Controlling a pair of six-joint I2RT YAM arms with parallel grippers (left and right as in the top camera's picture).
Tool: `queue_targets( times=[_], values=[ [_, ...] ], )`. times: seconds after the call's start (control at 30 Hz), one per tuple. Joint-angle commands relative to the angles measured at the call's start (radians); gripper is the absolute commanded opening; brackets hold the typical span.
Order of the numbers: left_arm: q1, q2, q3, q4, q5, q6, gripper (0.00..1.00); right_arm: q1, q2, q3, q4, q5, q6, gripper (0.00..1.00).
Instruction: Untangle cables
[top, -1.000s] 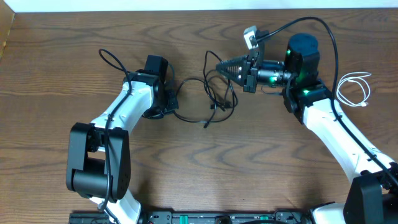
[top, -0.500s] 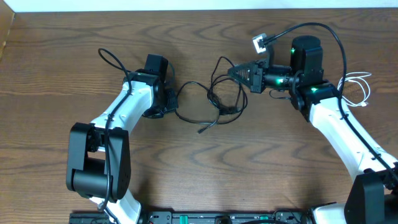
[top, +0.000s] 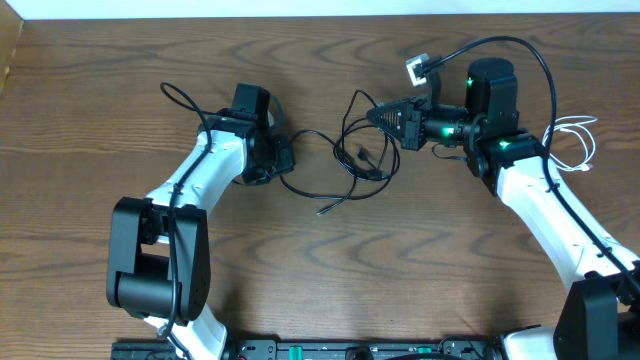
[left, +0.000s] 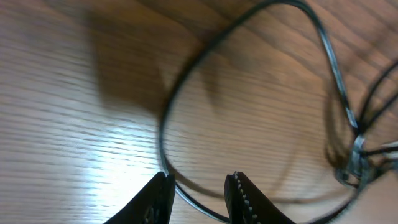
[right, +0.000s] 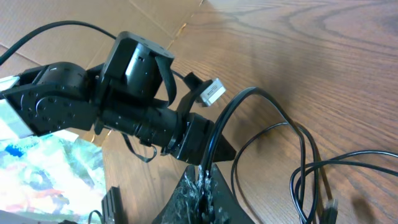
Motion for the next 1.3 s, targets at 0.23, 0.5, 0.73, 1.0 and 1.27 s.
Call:
queue_targets(
  times=[0.23,0.5,0.73,1.0,1.27],
  values=[
    [-0.036,0.014,-0.004,0.027,0.128,-0.016,0.35,0.028,-0.023,0.016,0.05,-0.001,-0.007,0.02],
    [-0.047,0.014,-0.004,0.074,0.178,-0.024,0.37,0.086,-0.023,0.016,0.073,-0.007,0.012,0.01],
    [-0.047,0.014,-0.004,0.074,0.167,-0.023,0.37,0.168,-0.023,0.016,0.127,-0.012,0.011,0.02],
    [-0.047,0.016,-0.004,0.062,0.179,-0.023,0.38,0.183,-0.023,0.016,0.193,-0.029,0.015,0.02],
    [-0.047,0.017,-0.004,0.105,0.274,-0.024,0.45,0.182,-0.023,0.016,0.258,-0.092,0.034,0.02]
  ],
)
